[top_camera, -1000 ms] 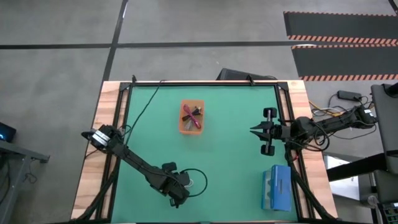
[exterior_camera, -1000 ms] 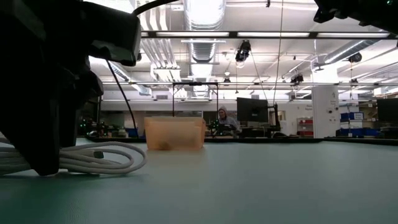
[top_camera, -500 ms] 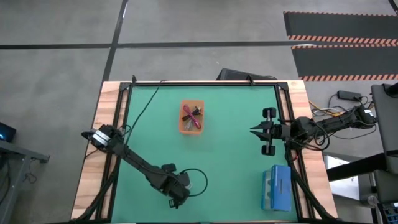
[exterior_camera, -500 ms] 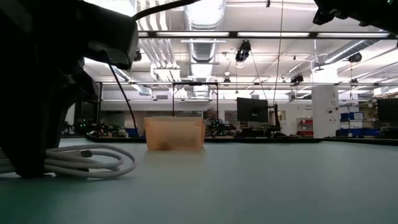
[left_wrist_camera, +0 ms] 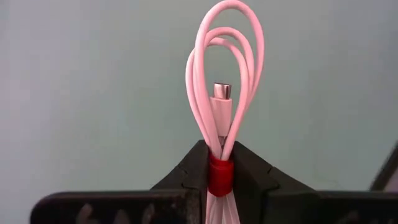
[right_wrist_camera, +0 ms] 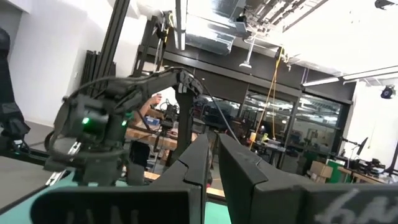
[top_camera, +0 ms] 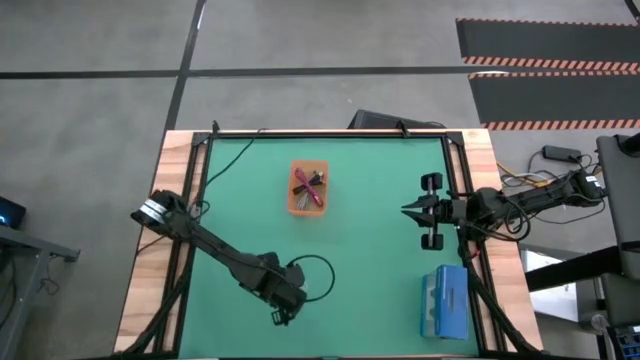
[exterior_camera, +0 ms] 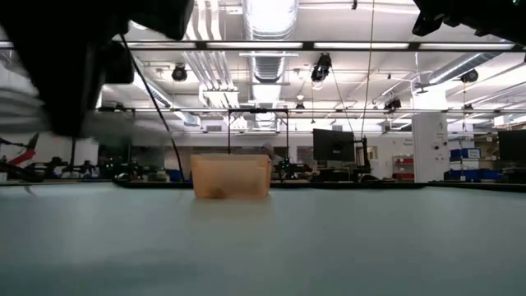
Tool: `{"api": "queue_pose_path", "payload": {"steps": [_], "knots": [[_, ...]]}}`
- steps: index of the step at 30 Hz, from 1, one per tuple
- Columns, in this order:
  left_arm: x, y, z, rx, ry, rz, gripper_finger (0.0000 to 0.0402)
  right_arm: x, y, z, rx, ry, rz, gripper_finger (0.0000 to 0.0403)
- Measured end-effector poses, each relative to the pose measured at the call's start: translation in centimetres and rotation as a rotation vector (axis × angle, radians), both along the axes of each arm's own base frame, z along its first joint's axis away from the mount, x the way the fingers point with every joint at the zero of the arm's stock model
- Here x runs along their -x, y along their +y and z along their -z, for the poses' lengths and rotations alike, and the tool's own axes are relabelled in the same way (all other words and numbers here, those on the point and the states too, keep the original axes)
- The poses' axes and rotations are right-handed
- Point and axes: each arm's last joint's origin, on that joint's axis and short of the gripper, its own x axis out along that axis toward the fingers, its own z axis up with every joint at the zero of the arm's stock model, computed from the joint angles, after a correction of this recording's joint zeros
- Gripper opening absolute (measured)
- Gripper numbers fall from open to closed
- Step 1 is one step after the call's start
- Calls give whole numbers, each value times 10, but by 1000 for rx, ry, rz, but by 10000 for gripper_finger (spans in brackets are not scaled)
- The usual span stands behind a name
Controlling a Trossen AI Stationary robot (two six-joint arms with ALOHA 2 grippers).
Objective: Pick and place USB-C Cables
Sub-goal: Put the white charger cable into the orange bin
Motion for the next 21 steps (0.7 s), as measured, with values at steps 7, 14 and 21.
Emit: {"api": "queue_pose_path", "payload": {"steps": [7,14,21], "knots": [[-12,23,-34,17,-117,-142,28,0,0,0,-7,2,-2,28],[-31,57,-59,-24,-203,-265,28,0,0,0,-16,4,-6,28],[-46,104,-73,-40,-254,-402,33,0,0,0,-15,4,-6,28]]}}
